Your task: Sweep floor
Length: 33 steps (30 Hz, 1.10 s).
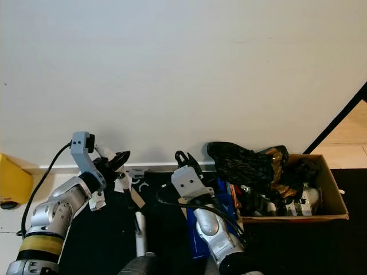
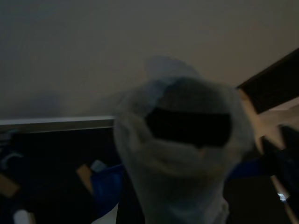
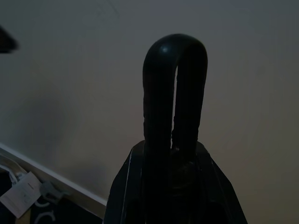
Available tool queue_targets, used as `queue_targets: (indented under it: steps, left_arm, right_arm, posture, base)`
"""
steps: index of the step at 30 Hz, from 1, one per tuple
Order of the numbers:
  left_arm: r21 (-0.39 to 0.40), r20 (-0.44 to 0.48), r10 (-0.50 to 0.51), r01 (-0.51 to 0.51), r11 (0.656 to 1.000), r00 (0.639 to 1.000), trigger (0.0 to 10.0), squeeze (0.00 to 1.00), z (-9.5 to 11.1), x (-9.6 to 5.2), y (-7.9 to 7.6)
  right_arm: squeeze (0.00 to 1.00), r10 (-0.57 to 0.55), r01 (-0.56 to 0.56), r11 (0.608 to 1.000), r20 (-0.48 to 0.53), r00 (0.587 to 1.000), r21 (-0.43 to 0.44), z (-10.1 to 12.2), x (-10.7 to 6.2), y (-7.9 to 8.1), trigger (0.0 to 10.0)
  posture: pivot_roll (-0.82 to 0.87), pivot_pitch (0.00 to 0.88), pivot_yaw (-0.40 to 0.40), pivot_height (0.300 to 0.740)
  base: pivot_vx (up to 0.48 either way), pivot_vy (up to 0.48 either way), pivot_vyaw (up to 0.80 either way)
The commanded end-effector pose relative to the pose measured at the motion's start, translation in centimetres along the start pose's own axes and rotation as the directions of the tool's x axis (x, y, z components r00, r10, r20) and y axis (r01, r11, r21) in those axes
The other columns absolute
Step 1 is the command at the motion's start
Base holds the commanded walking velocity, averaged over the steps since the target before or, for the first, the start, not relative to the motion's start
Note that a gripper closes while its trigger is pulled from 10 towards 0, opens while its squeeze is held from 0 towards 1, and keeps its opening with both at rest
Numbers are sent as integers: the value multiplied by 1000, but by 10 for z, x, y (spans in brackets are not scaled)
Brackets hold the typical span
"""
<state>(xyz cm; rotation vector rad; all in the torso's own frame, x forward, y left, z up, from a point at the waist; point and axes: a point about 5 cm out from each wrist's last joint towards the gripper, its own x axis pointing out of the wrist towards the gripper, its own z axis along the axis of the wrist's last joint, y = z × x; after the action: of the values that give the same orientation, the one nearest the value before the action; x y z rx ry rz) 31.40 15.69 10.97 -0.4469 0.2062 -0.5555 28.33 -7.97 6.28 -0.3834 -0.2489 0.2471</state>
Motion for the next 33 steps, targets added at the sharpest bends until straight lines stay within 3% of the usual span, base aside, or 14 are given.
queue_targets:
  steps: [1,7,9,13,16,22,25,27,33]
  left_arm:
    - [-4,-2,-58,58,998,998,10000,0,-2,6,-8]
    - [-21,-21,-108,107,994,994,10000,0,-9,21,-25]
    - [16,-58,-96,97,995,994,10000,0,-19,23,-26]
    - [65,-78,-52,57,996,996,10000,0,-23,21,-19]
    - [82,-54,-31,36,996,998,10000,0,-14,17,-13]
    - [137,106,17,-32,990,994,10000,0,43,-2,8]
    - [161,84,47,-60,985,995,10000,0,42,-5,17]
    - [158,17,95,-96,983,995,10000,0,20,-8,29]
    - [142,38,120,-125,982,992,10000,0,18,-9,32]
  right_arm:
    - [0,47,-46,999,-84,995,11,-11,-10,16,10000]
    - [0,126,-125,992,-34,991,19,0,-8,35,10000]
    - [0,176,-176,984,-12,984,23,4,-11,44,10000]
    - [0,183,-183,983,-11,983,29,5,-13,46,10000]
    - [0,182,-181,983,-14,983,30,3,-16,45,10000]
    - [0,176,-175,984,-40,984,20,-5,-23,38,10000]
    - [0,171,-170,985,-47,984,22,-6,-22,36,10000]
    - [0,171,-170,985,-50,984,23,-5,-19,36,10000]
    - [0,168,-167,986,-45,985,20,-4,-18,34,10000]
  posture:
    - [124,251,114,740]
    - [111,261,115,740]
    - [103,263,118,740]
    - [96,269,122,740]
    - [92,274,124,740]
    - [109,277,120,740]
    - [110,276,116,740]
    - [93,276,113,740]
    - [80,273,115,740]
  base:
    - [0,0,0]
    - [0,0,0]
    - [0,0,0]
    - [0,0,0]
    - [0,0,0]
    - [0,0,0]
    - [0,0,0]
    - [0,0,0]
    - [0,0,0]
